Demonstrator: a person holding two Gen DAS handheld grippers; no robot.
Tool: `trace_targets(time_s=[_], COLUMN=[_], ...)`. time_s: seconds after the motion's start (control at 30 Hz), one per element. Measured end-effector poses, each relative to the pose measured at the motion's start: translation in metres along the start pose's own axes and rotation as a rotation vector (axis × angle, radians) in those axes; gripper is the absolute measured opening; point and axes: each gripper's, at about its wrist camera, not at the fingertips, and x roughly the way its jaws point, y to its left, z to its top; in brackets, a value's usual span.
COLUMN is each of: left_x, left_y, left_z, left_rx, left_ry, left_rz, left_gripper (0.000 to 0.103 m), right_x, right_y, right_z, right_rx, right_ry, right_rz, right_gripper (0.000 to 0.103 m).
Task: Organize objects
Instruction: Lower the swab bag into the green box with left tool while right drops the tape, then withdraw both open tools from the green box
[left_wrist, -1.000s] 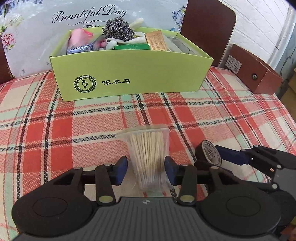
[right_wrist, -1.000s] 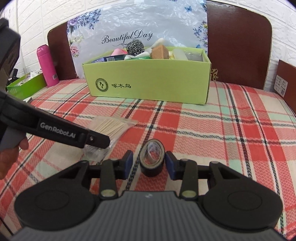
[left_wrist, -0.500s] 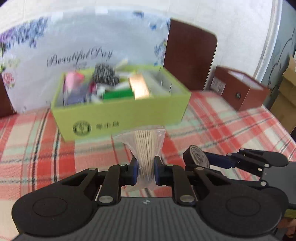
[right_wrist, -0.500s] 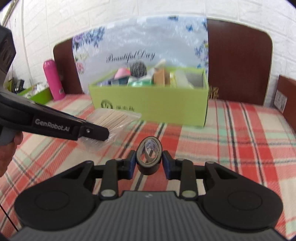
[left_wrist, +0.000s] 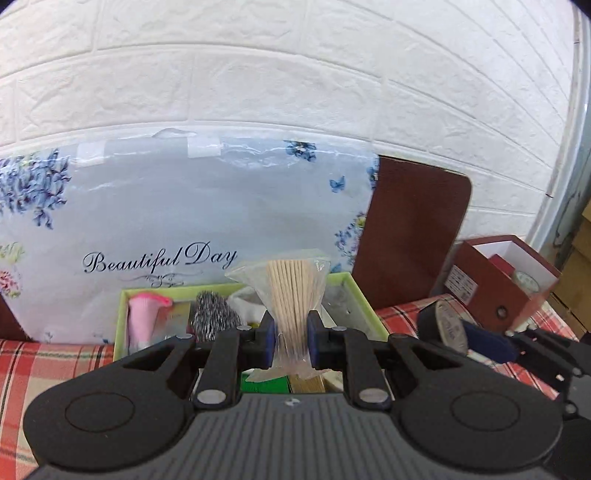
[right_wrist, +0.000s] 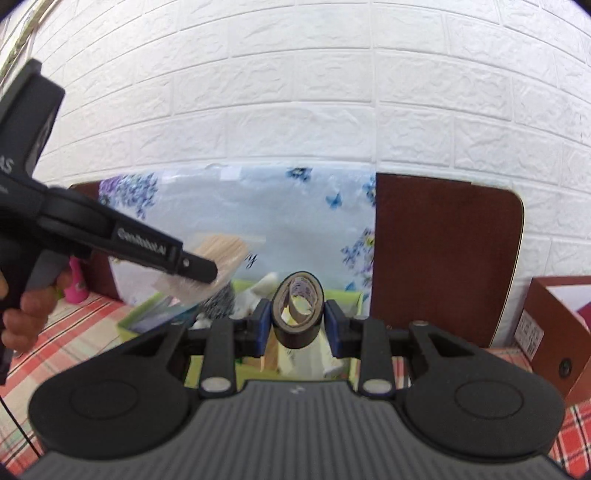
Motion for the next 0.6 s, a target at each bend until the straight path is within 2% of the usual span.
trace_targets(time_s=[0.13, 0.27, 0.3, 0.33, 0.37, 0.4, 0.43, 0.5, 0.53, 0.57, 0.6], left_x=[0.029, 0.051, 0.055, 0.056, 0.057, 0.054, 0.048, 0.034, 0.029, 0.026, 0.022], left_y=[0.007, 0.018, 0.021, 0.024, 0.028, 0.032, 0.035, 0.038, 0.038, 0.038, 0.038], left_z=[0.004, 0.002, -0.001, -0.005, -0.008, -0.013, -0.017, -0.026, -0.029, -0.032, -0.035], left_rx=[-0.005, -0.012, -0.015, -0.021, -0.036, -0.061, -0.08, -0.085, -0.086, -0.092, -0.102], left_ry=[0.026, 0.034, 0.022, 0.016, 0.022, 0.019, -0.008, -0.064, -0.068, -0.069, -0.066], left_rz=[0.01, 0.022, 0.024, 0.015, 0.004, -0.004, -0.002, 0.013, 0.033, 0.049, 0.067], left_gripper=[0.017, 0.018, 0.023, 0.033, 0.063, 0.082, 0.083, 0.084, 0.084, 0.084, 0.084], right_x=[0.03, 0.065, 0.075, 0.083, 0.087, 0.089, 0.086, 0.078, 0.074, 0.071, 0.067], right_y=[-0.005, -0.007, -0.007, -0.007, -0.007, -0.006, -0.005, -0.002, -0.001, 0.001, 0.002], right_z=[0.001, -0.013, -0.018, -0.025, -0.032, -0.039, -0.045, -0.051, -0.053, -0.054, -0.053], right_rx=[-0.012, -0.026, -0.031, -0.032, -0.033, -0.036, -0.041, -0.06, -0.063, -0.063, -0.062], right_ry=[0.007, 0.049, 0.067, 0.086, 0.1, 0.106, 0.102, 0.073, 0.063, 0.054, 0.054], right_rz=[-0.006, -0.001, 0.014, 0.022, 0.016, 0.01, 0.006, -0.01, -0.029, -0.044, -0.048], right_gripper=[0.03, 0.03, 0.033, 0.05, 0.068, 0.072, 0.074, 0.086, 0.098, 0.103, 0.103])
